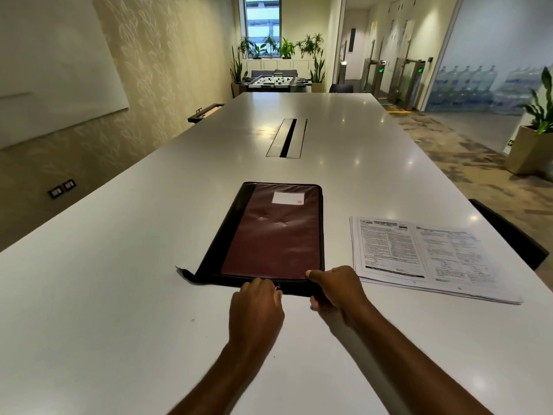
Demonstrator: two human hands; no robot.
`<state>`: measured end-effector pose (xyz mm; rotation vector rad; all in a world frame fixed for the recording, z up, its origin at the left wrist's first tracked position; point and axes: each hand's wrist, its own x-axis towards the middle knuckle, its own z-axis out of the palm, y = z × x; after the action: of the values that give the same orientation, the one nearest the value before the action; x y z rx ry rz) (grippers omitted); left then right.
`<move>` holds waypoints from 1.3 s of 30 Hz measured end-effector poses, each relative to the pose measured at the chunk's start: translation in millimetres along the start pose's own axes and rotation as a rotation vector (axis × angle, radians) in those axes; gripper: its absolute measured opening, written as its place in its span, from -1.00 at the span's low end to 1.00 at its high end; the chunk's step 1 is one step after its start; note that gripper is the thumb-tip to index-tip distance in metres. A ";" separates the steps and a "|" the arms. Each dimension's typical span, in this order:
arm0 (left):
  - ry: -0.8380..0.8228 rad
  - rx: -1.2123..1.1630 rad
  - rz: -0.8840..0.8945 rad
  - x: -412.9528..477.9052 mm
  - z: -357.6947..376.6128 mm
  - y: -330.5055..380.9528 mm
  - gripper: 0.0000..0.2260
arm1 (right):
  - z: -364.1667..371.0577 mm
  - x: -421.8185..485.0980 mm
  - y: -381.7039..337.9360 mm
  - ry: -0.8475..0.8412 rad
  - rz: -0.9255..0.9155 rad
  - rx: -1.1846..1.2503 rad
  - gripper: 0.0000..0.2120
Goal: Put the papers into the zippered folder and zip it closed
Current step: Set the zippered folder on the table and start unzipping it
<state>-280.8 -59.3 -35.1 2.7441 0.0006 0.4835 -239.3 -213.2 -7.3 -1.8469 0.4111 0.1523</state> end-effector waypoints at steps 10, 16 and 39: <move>0.112 -0.058 -0.015 1.4 -6.2 -19.2 -0.73 | 4.3 5.7 -13.9 -0.014 0.051 -0.024 -0.81; 0.080 0.104 -0.213 9.7 -21.9 -72.5 -0.86 | 3.6 3.3 -12.1 -0.044 0.131 0.141 -0.86; 0.091 0.171 -0.406 21.9 -53.6 -135.5 -0.93 | 6.9 -1.0 -12.3 0.051 0.017 -0.087 -0.75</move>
<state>-269.8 87.4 -27.1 2.7755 0.6349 0.5089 -235.2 -203.2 1.9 -1.9364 0.4621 0.1370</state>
